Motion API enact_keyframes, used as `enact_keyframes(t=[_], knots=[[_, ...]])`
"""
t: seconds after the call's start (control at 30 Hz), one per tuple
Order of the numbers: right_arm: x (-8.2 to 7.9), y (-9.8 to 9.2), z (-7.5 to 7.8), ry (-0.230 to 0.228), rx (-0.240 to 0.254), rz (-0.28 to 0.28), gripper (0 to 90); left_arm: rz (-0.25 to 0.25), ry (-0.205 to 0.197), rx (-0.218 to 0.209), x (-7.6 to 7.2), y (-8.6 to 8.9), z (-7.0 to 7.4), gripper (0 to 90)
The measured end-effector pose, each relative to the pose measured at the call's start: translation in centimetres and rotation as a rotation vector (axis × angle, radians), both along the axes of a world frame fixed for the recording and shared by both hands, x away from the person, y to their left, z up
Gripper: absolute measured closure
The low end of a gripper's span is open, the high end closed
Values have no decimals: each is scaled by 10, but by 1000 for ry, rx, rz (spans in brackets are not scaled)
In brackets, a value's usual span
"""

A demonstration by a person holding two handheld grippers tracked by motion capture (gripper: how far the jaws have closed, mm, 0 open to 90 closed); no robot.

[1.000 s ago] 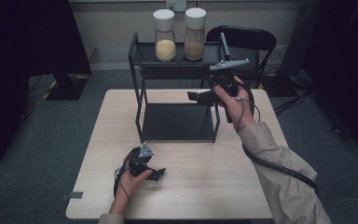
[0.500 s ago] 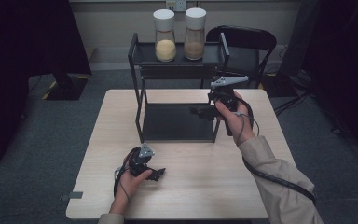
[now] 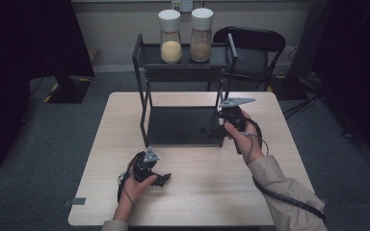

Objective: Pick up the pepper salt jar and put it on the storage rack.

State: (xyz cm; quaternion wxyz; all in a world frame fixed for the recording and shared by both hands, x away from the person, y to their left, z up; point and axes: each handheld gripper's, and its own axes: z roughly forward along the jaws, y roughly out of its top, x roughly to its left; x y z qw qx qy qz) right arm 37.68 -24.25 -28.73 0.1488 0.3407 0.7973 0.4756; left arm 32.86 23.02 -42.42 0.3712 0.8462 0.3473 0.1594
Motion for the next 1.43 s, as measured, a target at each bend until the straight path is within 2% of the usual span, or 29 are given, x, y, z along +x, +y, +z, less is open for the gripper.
enact_keyframes(t=[0.33, 0.43, 0.7, 0.93, 1.13, 1.27, 1.43], knots=[[-9, -15, -34, 31, 5, 5, 22, 1, 0, -1, 0, 0, 0, 0], [-12, -18, -40, 34, -18, 5, 22, 0, 0, 0, 0, 0, 0, 0], [-21, -30, -62, 45, -22, 0, 23, 0, 0, 0, 0, 0, 0, 0], [-30, -43, -84, 64, -45, -1, 23, 0, 0, 0, 0, 0, 0, 0], [-37, -51, -97, 63, -83, 3, 21, 0, 0, -1, 0, 0, 0, 0], [-47, -51, -106, 50, -154, 11, 17, 0, 0, 0, 0, 0, 0, 0], [-56, -50, -120, 81, -238, 23, 20, 0, 0, 0, 0, 0, 0, 0]])
